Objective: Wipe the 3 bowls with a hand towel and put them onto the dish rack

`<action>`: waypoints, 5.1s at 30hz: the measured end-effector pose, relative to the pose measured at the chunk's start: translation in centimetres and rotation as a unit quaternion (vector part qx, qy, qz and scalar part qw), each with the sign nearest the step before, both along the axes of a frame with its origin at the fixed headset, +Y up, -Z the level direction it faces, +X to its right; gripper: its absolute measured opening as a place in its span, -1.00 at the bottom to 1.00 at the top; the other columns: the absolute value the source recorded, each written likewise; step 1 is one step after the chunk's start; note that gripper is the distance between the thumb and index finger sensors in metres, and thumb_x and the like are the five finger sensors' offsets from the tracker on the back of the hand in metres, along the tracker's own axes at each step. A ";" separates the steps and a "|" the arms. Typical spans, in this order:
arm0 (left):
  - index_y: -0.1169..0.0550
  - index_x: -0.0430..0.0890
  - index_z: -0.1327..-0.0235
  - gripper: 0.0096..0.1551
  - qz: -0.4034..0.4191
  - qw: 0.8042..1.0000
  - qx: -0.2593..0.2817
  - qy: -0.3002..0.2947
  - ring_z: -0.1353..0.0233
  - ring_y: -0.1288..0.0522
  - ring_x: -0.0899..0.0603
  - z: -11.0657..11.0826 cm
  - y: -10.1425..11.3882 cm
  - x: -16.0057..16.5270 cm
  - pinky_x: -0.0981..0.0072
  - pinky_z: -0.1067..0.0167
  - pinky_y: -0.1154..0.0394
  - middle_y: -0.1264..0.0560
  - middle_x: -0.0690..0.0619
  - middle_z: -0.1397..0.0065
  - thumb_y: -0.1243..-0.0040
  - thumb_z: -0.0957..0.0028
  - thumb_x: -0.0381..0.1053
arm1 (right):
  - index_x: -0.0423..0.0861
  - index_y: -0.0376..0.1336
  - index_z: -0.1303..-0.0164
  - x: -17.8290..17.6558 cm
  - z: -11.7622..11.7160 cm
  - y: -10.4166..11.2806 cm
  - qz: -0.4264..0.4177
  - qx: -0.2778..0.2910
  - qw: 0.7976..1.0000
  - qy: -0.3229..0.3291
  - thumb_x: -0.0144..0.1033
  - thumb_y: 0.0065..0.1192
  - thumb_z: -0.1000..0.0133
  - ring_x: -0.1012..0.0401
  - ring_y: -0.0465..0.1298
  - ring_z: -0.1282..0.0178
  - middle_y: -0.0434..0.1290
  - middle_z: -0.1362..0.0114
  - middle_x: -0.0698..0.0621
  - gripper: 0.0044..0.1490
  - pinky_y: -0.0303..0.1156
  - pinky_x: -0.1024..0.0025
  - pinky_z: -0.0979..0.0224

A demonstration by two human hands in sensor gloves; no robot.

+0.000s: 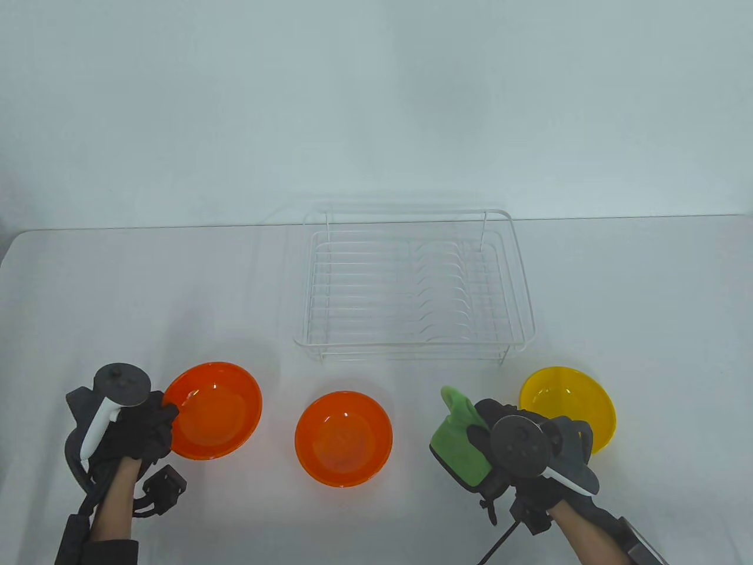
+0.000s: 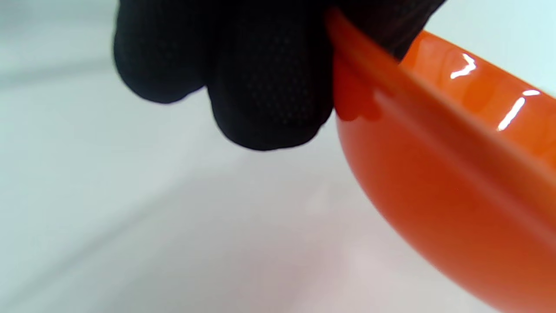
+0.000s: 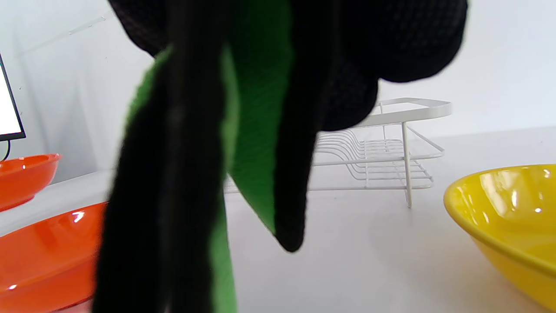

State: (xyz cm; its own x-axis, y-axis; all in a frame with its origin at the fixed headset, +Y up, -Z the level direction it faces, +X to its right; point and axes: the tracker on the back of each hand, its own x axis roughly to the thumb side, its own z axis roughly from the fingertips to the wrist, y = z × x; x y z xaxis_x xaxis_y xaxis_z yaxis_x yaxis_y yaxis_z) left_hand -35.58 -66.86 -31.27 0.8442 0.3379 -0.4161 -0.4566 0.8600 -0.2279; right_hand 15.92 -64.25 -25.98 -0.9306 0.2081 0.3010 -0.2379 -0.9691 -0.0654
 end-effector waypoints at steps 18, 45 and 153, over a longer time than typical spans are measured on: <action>-0.46 -0.20 -0.34 -0.47 0.046 0.967 0.089 -0.234 0.40 -0.65 0.09 0.6 2.7 19.7 0.23 0.19 -0.60 -0.62 0.02 0.15 -0.08 -0.21 0.05 | -0.28 0.36 -0.16 2.1 -0.6 0.4 -0.039 -0.016 0.998 -0.042 -0.06 0.28 -0.12 0.24 0.67 0.30 0.64 0.13 -0.11 -0.38 0.61 0.27 0.12; -0.42 -0.23 -0.37 -0.44 0.089 0.965 0.074 -0.237 0.42 -0.65 0.09 0.8 -0.7 20.6 0.24 0.21 -0.61 -0.62 -0.01 0.17 -0.05 -0.22 0.05 | -0.27 0.38 -0.18 -9.7 -5.7 4.8 0.038 -0.137 0.988 0.065 -0.08 0.27 -0.14 0.22 0.68 0.27 0.65 0.10 -0.12 -0.39 0.62 0.25 0.10; -0.40 -0.31 -0.35 -0.44 0.168 0.953 0.102 -0.232 0.47 -0.61 0.08 0.1 -2.6 20.3 0.24 0.25 -0.61 -0.59 -0.09 0.22 0.00 -0.23 0.00 | -0.36 0.34 -0.21 -18.2 -6.0 -1.6 0.358 -0.221 0.906 0.046 -0.15 0.23 -0.18 0.22 0.67 0.27 0.63 0.08 -0.14 -0.39 0.60 0.25 0.09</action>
State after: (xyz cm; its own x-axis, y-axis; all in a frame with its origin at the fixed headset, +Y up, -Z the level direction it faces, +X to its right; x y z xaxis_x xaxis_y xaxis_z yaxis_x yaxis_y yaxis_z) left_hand -15.32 -69.42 -31.17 0.7517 0.6547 0.0795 -0.6041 0.7318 -0.3155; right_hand -2.23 -65.88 -32.02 -0.8498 -0.3193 0.4194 0.4771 -0.8042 0.3544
